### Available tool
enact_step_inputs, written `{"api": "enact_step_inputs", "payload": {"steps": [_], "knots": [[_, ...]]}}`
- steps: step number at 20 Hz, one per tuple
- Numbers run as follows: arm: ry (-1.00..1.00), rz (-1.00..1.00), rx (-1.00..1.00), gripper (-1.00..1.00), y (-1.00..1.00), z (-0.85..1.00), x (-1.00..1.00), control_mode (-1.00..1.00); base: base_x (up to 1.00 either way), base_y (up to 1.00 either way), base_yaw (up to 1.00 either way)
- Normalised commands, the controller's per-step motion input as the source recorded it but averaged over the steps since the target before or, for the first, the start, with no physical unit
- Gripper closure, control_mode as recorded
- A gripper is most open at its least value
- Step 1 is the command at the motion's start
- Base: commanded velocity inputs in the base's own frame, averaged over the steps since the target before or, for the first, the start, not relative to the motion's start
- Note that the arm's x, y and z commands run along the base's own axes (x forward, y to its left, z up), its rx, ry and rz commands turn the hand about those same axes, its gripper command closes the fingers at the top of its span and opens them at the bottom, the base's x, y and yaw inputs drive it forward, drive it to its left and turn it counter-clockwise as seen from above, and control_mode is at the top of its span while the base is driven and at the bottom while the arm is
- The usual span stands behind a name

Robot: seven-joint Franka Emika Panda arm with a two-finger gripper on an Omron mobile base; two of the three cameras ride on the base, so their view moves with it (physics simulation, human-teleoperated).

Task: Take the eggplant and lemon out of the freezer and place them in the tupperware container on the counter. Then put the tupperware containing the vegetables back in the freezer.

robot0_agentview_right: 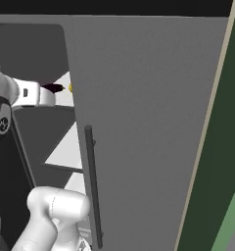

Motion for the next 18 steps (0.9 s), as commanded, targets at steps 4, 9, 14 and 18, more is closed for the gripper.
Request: {"api": "enact_step_inputs", "payload": {"steps": [4,9,14,18], "knots": [[0.0,0.09,0.04,-1.0,0.11,0.0,0.61,-1.0,0.0,0.0,0.0],[0.0,0.09,0.0,-1.0,0.11,-0.07,0.75,-1.0,0.0,0.0,0.0],[0.0,0.04,0.0,-1.0,0.28,-0.19,0.65,-1.0,0.0,0.0,0.0],[0.0,0.02,0.0,-1.0,0.3,-0.1,0.48,-1.0,0.0,0.0,0.0]]}}
